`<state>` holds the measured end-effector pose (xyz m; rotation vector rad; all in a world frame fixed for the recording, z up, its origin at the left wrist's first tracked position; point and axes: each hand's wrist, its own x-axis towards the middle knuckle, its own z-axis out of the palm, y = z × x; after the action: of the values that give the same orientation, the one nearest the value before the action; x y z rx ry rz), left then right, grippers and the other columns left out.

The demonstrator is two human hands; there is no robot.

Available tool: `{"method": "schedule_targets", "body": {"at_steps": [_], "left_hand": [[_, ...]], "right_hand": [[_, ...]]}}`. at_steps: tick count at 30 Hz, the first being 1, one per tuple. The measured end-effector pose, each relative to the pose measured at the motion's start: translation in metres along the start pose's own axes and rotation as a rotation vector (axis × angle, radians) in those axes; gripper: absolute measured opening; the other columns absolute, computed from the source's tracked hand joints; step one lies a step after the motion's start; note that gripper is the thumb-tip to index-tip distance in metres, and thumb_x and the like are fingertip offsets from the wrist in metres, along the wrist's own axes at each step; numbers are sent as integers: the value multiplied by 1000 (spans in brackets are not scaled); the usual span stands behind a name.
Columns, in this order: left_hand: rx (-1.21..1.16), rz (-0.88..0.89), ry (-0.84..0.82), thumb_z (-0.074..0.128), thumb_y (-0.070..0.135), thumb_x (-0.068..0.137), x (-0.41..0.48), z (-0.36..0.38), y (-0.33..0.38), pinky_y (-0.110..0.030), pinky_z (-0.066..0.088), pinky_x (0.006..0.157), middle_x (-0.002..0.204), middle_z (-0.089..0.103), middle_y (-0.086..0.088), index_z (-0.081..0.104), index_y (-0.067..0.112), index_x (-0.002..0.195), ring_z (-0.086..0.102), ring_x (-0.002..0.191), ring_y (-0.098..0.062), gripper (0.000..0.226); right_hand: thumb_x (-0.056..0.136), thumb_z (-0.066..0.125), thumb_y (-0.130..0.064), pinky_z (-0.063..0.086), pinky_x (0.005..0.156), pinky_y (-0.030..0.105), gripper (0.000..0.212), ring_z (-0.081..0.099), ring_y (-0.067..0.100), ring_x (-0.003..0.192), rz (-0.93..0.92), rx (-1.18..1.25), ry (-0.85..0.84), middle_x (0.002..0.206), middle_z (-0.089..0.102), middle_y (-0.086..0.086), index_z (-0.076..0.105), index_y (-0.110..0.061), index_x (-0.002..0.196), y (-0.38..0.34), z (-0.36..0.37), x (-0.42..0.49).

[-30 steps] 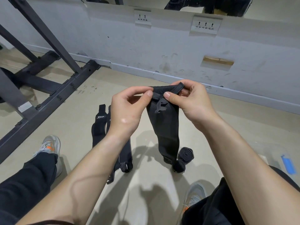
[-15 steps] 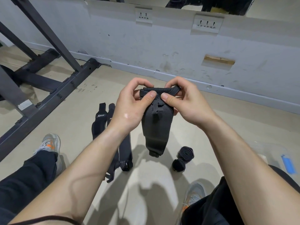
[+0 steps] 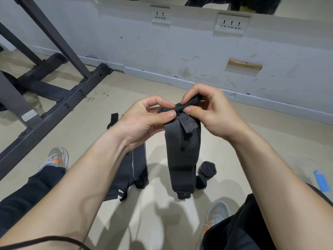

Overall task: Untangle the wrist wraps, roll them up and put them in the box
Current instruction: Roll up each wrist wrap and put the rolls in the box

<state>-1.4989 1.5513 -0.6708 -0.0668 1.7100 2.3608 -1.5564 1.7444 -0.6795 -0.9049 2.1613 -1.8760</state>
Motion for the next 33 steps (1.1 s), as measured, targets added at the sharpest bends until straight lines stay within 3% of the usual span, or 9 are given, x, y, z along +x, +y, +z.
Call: {"method": "schedule_targets", "body": {"at_steps": [3, 6, 9, 12, 17, 21, 26, 30, 33], "left_hand": [[-105, -31, 46, 67, 14, 76, 0, 5, -4, -23, 60, 66, 80, 75, -5, 72, 12, 83, 73, 69, -14, 9], [-127, -43, 122, 69, 21, 79, 4, 9, -8, -22, 59, 67, 80, 73, -5, 69, 8, 88, 72, 68, -14, 17], [-52, -1, 179, 71, 3, 83, 7, 12, -8, -20, 56, 62, 74, 72, -4, 67, 6, 91, 69, 63, -13, 9], [-2, 34, 257, 75, -4, 82, 8, 10, -6, -23, 56, 61, 76, 73, -9, 64, 9, 97, 70, 63, -19, 23], [88, 61, 316, 79, -8, 80, 11, 6, -6, -28, 57, 71, 81, 73, -11, 66, 13, 96, 70, 68, -22, 29], [191, 116, 347, 87, -3, 70, 11, 3, -12, -30, 57, 74, 84, 73, -7, 66, 17, 91, 69, 72, -21, 36], [285, 140, 327, 79, -4, 84, 11, -2, -16, -22, 56, 74, 88, 74, 1, 69, 14, 109, 70, 76, -10, 33], [382, 92, 248, 72, 6, 94, 9, -9, -18, -30, 58, 86, 96, 76, -5, 69, 8, 116, 72, 88, -14, 23], [401, 154, 267, 72, 4, 93, 8, -10, -18, -21, 55, 74, 84, 74, 3, 69, 13, 107, 70, 78, -8, 16]], "right_hand": [[85, 67, 0, 49, 73, 24, 26, 63, 6, 76, -18, -60, 59, 76, 68, -16, 64, -26, 85, 2, 3, 0], [82, 68, -4, 52, 74, 29, 25, 66, 11, 78, -24, -103, 95, 77, 70, -14, 65, -29, 83, 4, 4, 0], [82, 69, -4, 57, 78, 36, 24, 70, 20, 84, -13, -97, 103, 83, 72, -6, 68, -27, 85, 7, 4, -1], [88, 67, -2, 52, 73, 26, 21, 66, 13, 81, 19, 25, 63, 84, 69, -9, 69, -22, 93, 7, 4, 0], [107, 49, -26, 45, 65, 24, 17, 54, 2, 63, 246, 130, 42, 69, 58, -20, 62, -25, 118, 9, 3, 2], [110, 42, -23, 43, 62, 27, 24, 52, 4, 62, 272, -15, -11, 75, 60, -11, 64, -16, 102, 18, 5, 4], [104, 52, -3, 39, 57, 21, 18, 51, 0, 52, 250, 209, 87, 67, 66, -10, 66, -13, 99, 24, 11, 5], [98, 61, -1, 43, 58, 17, 13, 57, 3, 57, 244, 286, 116, 73, 71, -5, 67, -13, 96, 26, 14, 5], [91, 66, -10, 46, 62, 20, 9, 61, 11, 68, 204, 296, 144, 81, 71, 4, 70, -17, 95, 27, 17, 6]]}}
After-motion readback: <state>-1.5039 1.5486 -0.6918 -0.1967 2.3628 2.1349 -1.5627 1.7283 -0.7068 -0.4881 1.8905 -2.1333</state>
